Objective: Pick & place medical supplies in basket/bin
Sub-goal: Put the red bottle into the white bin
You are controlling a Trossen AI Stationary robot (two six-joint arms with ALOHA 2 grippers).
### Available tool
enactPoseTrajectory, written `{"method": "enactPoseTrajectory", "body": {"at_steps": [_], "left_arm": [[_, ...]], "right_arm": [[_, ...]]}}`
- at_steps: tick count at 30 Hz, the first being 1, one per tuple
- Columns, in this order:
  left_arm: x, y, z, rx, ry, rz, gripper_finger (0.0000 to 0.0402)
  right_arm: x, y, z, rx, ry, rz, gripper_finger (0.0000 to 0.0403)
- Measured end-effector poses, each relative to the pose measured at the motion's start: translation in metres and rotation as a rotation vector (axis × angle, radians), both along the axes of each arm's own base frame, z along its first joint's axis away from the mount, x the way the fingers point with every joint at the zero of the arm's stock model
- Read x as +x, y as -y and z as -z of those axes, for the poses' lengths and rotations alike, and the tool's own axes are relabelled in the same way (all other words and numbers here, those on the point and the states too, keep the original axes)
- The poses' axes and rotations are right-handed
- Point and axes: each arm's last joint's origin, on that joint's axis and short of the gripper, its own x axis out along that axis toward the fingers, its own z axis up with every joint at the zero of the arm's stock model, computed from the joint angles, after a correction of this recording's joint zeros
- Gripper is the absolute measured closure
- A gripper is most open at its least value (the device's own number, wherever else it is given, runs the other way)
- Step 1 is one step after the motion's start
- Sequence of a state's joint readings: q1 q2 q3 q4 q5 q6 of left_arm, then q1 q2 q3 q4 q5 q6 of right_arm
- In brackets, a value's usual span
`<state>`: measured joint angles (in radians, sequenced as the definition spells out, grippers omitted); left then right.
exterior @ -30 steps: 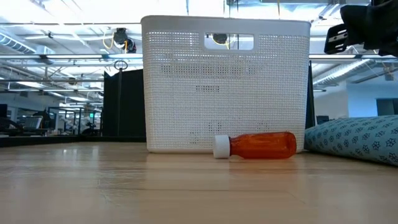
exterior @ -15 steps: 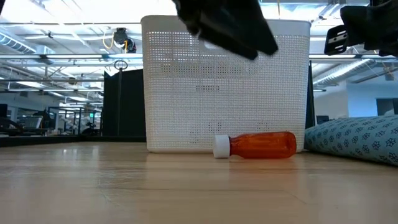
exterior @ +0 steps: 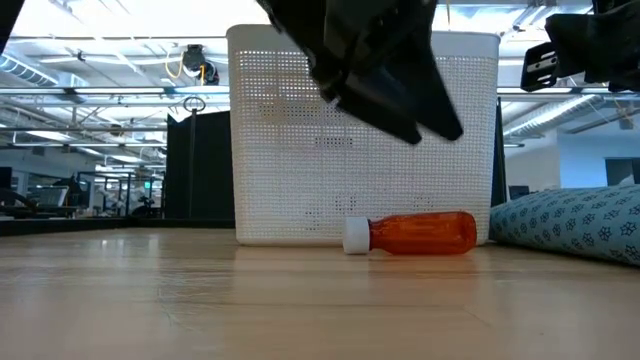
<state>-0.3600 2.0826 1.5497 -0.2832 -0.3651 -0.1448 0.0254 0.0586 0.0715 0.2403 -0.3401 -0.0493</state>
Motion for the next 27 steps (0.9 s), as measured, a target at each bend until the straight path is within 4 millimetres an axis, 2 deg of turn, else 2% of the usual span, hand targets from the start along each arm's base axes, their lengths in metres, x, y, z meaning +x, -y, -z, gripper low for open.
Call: {"method": "enactPoseTrajectory", "body": {"at_steps": [14,21,24,27], "left_arm": [[0.02,-0.027,0.054,-0.032,-0.094,-0.064,0.0034],[0.023,-0.034,0.061,-0.062,-0.109,-0.041,0.0035],[0.023,-0.034,0.061,-0.071,-0.115,-0.018,0.0053],[0.023,-0.033,0.061,-0.092,-0.118,-0.005,0.0095]], "right_arm": [[0.001,0.0,0.001,-0.014,-0.01,0.004,0.0403],[0.001,0.0,0.001,-0.017,-0.01,0.005,0.0403],[0.001,0.0,0.001,-0.017,-0.01,0.005,0.0403],[0.001,0.0,0.001,-0.017,-0.01,0.005,0.0403]]}}
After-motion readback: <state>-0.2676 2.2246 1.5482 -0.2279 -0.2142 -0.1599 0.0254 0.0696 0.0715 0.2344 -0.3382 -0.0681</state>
